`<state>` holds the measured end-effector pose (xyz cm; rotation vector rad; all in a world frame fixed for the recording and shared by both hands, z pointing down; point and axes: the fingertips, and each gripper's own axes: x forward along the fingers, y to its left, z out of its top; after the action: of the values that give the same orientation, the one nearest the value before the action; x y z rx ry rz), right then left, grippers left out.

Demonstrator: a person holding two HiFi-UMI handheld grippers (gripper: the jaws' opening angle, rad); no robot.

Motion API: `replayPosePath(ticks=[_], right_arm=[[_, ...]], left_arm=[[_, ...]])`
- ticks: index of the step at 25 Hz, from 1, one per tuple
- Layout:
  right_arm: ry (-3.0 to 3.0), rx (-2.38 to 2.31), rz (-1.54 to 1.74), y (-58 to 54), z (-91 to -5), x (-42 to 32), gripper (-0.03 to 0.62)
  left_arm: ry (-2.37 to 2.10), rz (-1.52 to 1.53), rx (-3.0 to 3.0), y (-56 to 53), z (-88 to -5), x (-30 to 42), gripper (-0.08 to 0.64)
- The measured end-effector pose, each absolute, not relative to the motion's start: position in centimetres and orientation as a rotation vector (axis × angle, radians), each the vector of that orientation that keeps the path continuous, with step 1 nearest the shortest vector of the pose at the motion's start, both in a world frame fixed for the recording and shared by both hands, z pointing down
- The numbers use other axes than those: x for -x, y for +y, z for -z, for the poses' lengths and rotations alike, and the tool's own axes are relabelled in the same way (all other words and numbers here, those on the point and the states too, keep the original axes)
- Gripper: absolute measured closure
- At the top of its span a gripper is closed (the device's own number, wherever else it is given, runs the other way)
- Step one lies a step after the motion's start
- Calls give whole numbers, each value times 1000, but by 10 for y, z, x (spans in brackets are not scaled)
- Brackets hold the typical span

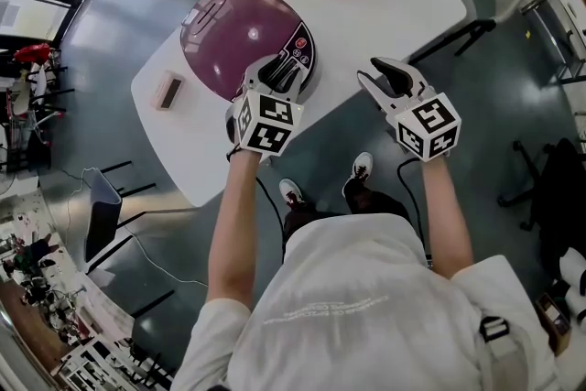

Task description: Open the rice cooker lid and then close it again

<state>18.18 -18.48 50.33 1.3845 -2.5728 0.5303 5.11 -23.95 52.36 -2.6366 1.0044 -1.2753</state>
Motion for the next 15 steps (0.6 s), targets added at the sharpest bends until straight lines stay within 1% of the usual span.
replayPosePath(ticks=[9,15], right_arm=[[-2555,-1395,-520,-183,-506,-192,431],[-2548,-1406,-498,-180,-501,-194,431]], left_arm=[[1016,1267,2615,-241,-522,-51,391],[1042,1208,2615,-242,-522,-49,387]])
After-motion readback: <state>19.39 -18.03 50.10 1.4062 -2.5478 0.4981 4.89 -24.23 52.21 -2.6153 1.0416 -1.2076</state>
